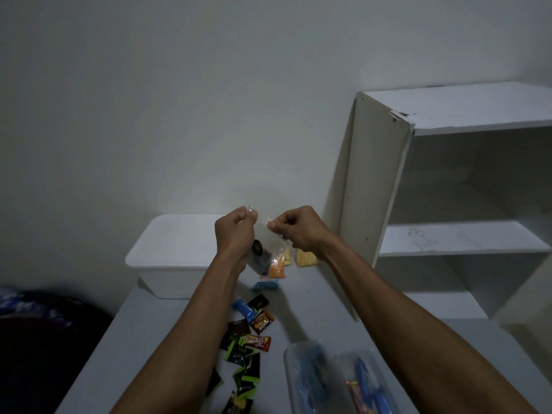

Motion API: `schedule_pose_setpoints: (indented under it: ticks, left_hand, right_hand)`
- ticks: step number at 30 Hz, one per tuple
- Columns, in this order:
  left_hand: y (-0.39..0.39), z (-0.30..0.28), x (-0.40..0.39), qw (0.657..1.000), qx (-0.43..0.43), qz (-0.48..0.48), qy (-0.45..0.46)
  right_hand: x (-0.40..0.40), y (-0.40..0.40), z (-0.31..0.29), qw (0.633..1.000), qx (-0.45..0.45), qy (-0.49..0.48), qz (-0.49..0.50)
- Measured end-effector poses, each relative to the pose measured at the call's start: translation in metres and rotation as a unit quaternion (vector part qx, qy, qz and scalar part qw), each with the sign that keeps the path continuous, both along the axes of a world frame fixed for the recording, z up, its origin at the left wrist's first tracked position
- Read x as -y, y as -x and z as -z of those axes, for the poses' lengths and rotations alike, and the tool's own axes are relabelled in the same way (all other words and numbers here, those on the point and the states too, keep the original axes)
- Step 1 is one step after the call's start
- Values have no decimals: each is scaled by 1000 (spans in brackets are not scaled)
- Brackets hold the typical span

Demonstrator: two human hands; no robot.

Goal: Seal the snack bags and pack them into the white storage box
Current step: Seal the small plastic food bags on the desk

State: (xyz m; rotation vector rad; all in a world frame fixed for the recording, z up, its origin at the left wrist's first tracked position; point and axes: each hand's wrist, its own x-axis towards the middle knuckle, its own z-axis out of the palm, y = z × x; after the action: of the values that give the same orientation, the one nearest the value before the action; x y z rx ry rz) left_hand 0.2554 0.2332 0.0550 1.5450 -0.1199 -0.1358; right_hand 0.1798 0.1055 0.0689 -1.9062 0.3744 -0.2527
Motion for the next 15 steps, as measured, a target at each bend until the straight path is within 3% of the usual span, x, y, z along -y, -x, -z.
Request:
schedule_pose_setpoints:
  ticks: [15]
  left_hand:
    - [-3, 1, -2, 998, 53, -35, -19]
  right_hand:
    - [-9, -5, 29, 993, 84, -5, 81]
